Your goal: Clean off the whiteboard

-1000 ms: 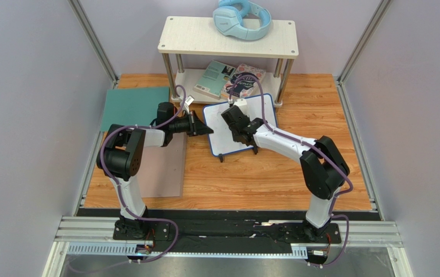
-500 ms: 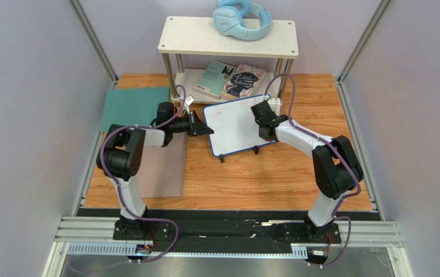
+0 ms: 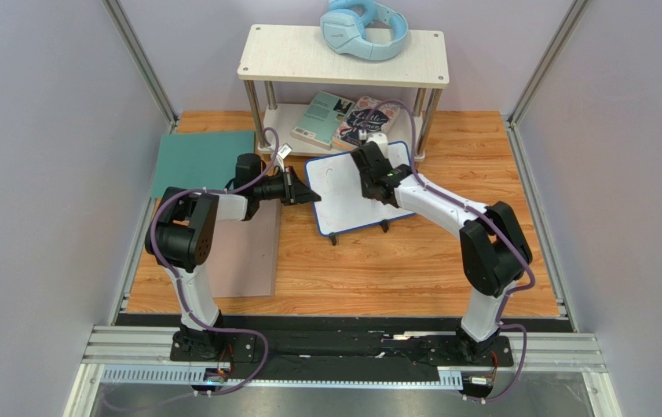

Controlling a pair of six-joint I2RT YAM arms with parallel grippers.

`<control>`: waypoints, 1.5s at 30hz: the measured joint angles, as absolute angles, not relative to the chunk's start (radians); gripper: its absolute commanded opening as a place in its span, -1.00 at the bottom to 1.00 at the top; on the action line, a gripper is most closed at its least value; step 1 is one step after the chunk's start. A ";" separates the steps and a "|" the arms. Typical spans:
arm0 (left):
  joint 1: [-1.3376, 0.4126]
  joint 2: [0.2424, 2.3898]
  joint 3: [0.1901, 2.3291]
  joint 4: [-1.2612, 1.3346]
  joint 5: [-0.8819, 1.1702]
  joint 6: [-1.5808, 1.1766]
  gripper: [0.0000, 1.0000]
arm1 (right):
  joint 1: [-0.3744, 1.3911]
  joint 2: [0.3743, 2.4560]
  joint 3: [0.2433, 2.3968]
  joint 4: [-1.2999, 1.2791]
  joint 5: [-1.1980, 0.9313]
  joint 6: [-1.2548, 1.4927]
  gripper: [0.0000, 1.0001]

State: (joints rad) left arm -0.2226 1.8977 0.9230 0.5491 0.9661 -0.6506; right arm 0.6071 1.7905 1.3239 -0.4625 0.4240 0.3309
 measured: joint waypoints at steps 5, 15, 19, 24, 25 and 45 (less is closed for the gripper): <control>-0.223 1.898 0.923 0.547 0.964 -0.651 -1.00 | 0.705 1.888 1.523 -0.450 0.417 0.309 -1.00; -0.218 1.898 0.923 0.548 0.941 -0.653 -1.00 | 0.751 2.025 1.740 -0.466 0.442 0.296 -1.00; -0.214 1.898 0.923 0.551 0.928 -0.658 -1.00 | 0.751 2.068 1.809 -0.473 0.452 0.284 -1.00; -0.215 1.898 0.923 0.553 0.930 -0.661 -1.00 | 0.751 2.088 1.853 -0.456 0.453 0.278 -1.00; -0.215 1.898 0.923 0.553 0.930 -0.661 -1.00 | 0.751 2.088 1.853 -0.447 0.453 0.276 -1.00; -0.215 1.898 0.925 0.542 0.925 -0.660 -1.00 | 0.772 2.110 1.859 -0.361 0.462 0.233 -1.00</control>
